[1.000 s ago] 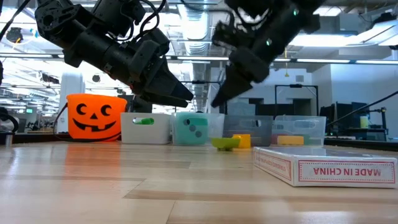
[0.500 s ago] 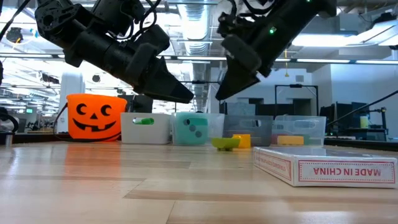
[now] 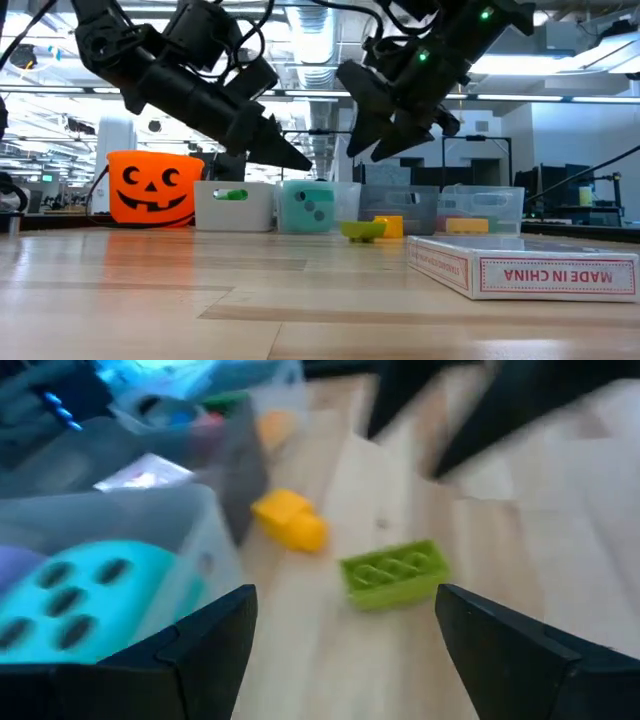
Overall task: Pick & Place Toys
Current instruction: Put the small light green game piece into the right transparent bin
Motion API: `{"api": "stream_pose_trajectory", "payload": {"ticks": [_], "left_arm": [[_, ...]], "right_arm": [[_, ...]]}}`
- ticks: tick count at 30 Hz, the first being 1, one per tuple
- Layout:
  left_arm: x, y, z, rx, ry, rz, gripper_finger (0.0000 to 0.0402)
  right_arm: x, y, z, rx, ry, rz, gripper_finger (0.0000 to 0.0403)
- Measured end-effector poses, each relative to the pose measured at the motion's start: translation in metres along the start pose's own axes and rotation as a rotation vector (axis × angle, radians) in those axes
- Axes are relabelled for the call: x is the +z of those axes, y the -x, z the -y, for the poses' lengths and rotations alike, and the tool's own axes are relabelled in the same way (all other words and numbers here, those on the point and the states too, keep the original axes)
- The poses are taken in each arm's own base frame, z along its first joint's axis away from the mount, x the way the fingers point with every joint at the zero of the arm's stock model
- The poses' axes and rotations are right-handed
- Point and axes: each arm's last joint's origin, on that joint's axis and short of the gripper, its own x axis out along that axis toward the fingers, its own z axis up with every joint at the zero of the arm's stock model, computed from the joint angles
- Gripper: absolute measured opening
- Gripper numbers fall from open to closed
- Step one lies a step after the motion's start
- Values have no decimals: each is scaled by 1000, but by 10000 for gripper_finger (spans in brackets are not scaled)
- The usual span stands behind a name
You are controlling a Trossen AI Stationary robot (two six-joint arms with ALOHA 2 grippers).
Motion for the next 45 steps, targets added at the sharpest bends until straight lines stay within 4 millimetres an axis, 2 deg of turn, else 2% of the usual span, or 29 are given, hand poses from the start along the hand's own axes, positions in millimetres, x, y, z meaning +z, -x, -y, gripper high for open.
{"api": "stream_pose_trajectory", "payload": {"ticks": [6, 14, 18, 26, 31, 37, 45], "left_arm": [[2, -5, -20, 72, 18, 32, 299], [2, -6, -25, 87, 33, 30, 299], [2, -6, -25, 87, 34, 31, 299], [2, -6, -25, 86, 34, 30, 298], [2, -6, -25, 86, 34, 29, 298], [1, -6, -25, 86, 33, 27, 298], [-1, -6, -25, 83, 28, 6, 298]], "right_arm": [[-8, 14, -11, 10, -69, 66, 257], [-31, 50, -28, -32, -138, 277, 260], [-42, 54, -24, -59, -164, 310, 260], [-75, 34, 8, -106, -304, 295, 260], [-81, 22, 18, -100, -355, 308, 260], [-77, -2, 1, -53, -336, 352, 260], [-82, -53, -16, -93, -301, 332, 260]]}}
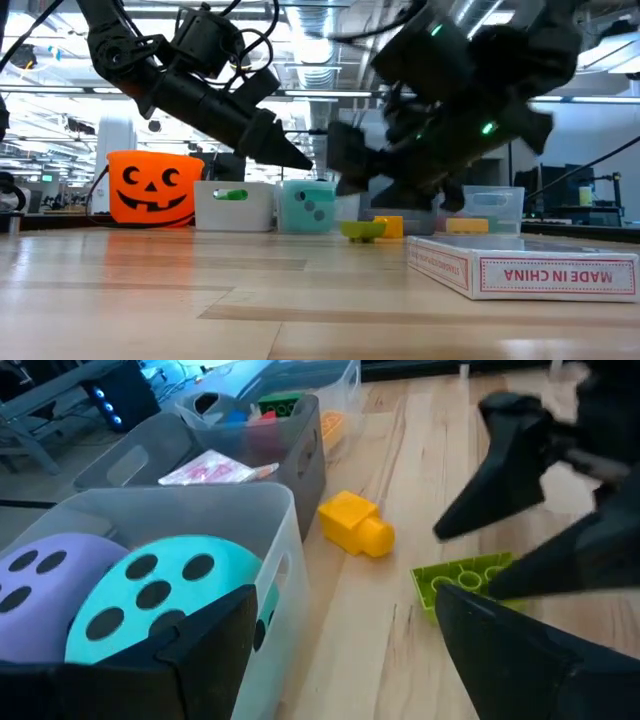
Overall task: Pick & Place Toys
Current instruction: Put the small light green game piece into the right transparent bin
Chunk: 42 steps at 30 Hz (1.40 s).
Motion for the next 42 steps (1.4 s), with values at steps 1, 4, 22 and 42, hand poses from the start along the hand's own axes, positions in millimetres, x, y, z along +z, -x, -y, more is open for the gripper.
{"api": "stream_pose_trajectory", "payload": {"ticks": [1, 4, 22, 42], "left_arm": [[0, 0, 0, 0, -1, -3, 298], [-1, 0, 0, -1, -3, -9, 298], [-3, 0, 0, -3, -8, -27, 298], [-3, 0, 0, -3, -8, -27, 298]], "right_arm": [[-4, -4, 0, -9, 7, -8, 260], [-12, -14, -3, -17, 9, -32, 260], [-15, -31, -7, -12, 79, -190, 202], [48, 27, -28, 171, 233, -214, 134]]}}
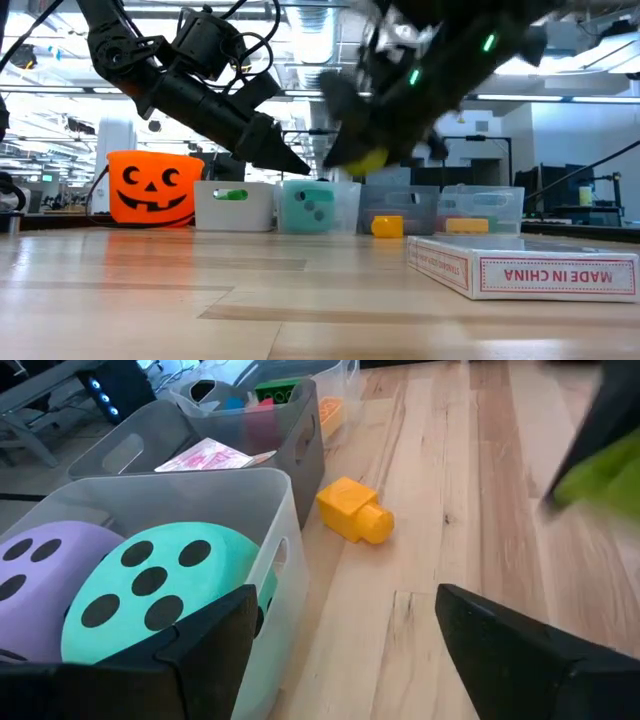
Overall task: Pick & Place Toys
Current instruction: Put the small light green game piece into the right transparent bin
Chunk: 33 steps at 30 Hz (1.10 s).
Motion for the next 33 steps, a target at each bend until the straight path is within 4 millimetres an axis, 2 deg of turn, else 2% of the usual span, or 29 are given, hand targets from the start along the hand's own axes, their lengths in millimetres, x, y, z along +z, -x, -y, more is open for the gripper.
{"api": "stream_pose_trajectory", "payload": {"ticks": [7, 10, 14, 18, 24, 28, 33], "left_arm": [[0, 0, 0, -1, 33, 0, 298], [3, 3, -1, -2, 161, 8, 298], [18, 14, -4, -86, 401, 54, 298], [37, 30, -4, -259, 572, 111, 298], [61, 58, -1, -364, 603, 219, 298], [71, 72, 2, -396, 547, 279, 298], [75, 80, 4, -412, 496, 309, 298]], "right_arm": [[45, 58, 2, 98, 86, 78, 134], [55, 78, 2, 135, 166, 105, 134], [57, 95, 2, 129, 267, 145, 134], [53, 99, 3, 76, 330, 172, 134], [50, 93, 15, -58, 359, 164, 134], [48, 81, 42, -252, 340, 128, 134], [52, 63, 90, -493, 267, -27, 146]]}}
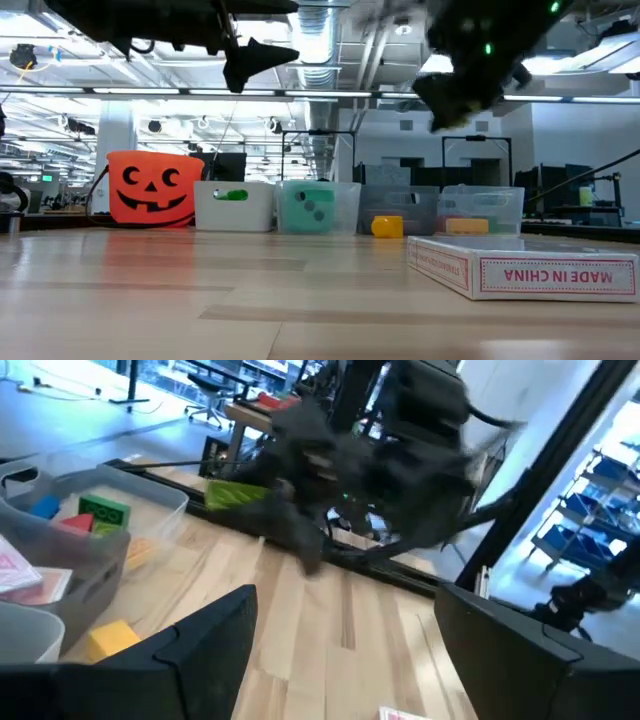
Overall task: Pick & Place Toys
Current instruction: Put the small light green game piece into the right transparent bin, then put the big yellow game piece into the white bin
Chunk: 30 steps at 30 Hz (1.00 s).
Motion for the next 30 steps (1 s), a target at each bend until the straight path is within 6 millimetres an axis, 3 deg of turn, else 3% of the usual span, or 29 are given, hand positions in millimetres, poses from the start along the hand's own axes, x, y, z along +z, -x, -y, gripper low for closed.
{"api": "stream_pose_trajectory", "payload": {"ticks": [6, 11, 17, 22, 30], "left_arm": [[-8, 0, -3, 35, -74, -80, 298], [-14, 1, -7, 130, -105, -128, 298], [-15, 1, -8, 150, -107, -128, 298], [-14, 1, -8, 149, -107, -127, 298], [-15, 1, -8, 150, -106, -128, 298]], "right_arm": [[6, -33, 39, -221, 0, -160, 150], [20, -59, 61, -290, -50, -218, 142], [40, -96, 77, -190, -75, -318, 162], [50, -125, 95, -132, -193, -374, 171], [49, -142, 114, -100, -192, -463, 226]]}}
